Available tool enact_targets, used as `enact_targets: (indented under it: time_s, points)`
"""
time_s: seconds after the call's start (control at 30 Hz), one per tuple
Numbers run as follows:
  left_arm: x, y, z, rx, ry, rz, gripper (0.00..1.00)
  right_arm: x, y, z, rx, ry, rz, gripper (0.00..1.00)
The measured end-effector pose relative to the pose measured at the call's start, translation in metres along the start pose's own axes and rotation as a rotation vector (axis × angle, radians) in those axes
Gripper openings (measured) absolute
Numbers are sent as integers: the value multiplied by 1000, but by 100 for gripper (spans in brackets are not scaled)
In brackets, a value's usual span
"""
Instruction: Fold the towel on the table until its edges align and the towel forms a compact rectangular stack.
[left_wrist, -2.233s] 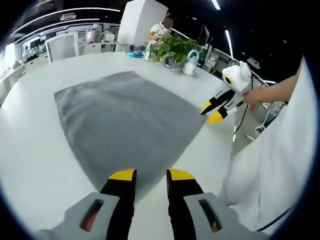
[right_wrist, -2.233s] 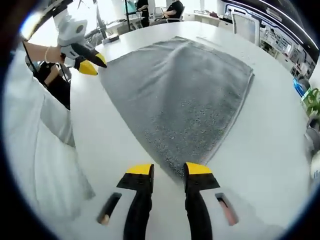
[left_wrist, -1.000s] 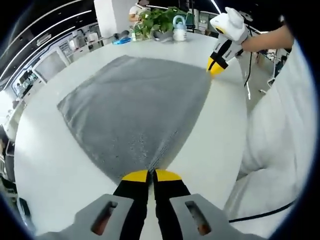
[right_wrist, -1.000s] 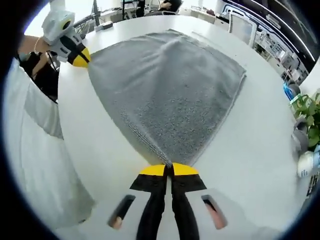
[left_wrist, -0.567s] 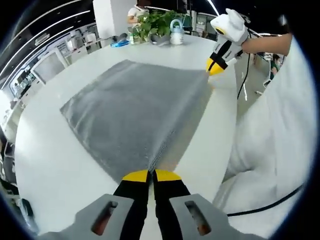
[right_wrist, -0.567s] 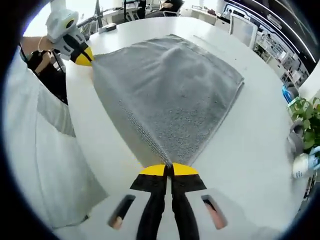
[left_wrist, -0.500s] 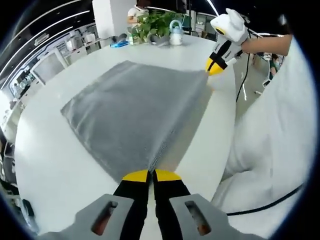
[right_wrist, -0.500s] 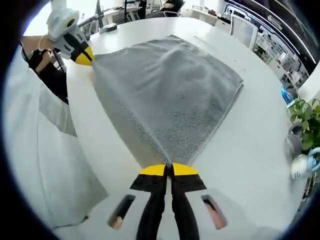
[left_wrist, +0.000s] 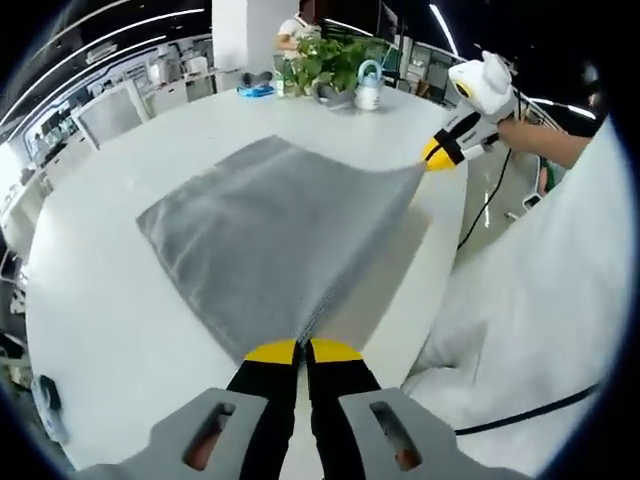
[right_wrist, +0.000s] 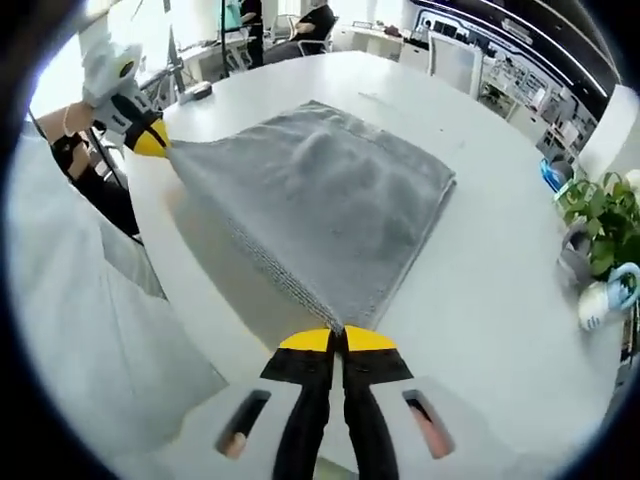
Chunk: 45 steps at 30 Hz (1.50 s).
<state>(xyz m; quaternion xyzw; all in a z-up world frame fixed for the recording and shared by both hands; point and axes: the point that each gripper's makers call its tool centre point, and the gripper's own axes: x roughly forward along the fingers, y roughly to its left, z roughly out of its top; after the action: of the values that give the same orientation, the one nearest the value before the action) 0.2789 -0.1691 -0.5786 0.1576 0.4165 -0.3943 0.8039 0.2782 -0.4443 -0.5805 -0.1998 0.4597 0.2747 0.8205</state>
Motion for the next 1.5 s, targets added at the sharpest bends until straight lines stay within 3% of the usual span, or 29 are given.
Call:
enact_targets:
  time_s: [0.33, 0.63, 0.97, 1.23, 1.5]
  points:
    - [-11, -5, 14, -5, -5, 9, 3, -12, -7, 6, 58, -15, -23, 0]
    - [-24, 0, 25, 31, 3, 44, 3, -24, -9, 20, 87, -54, -34, 0]
    - [-39, -6, 40, 61, 2, 50, 3, -41, -13, 25, 117, -88, -63, 0]
    - [-46, -14, 42, 84, 13, 47, 3, -54, -11, 24, 127, -97, -71, 0]
    - [-59, -19, 42, 82, 28, 37, 3, -65, -7, 28, 195, -139, -32, 0]
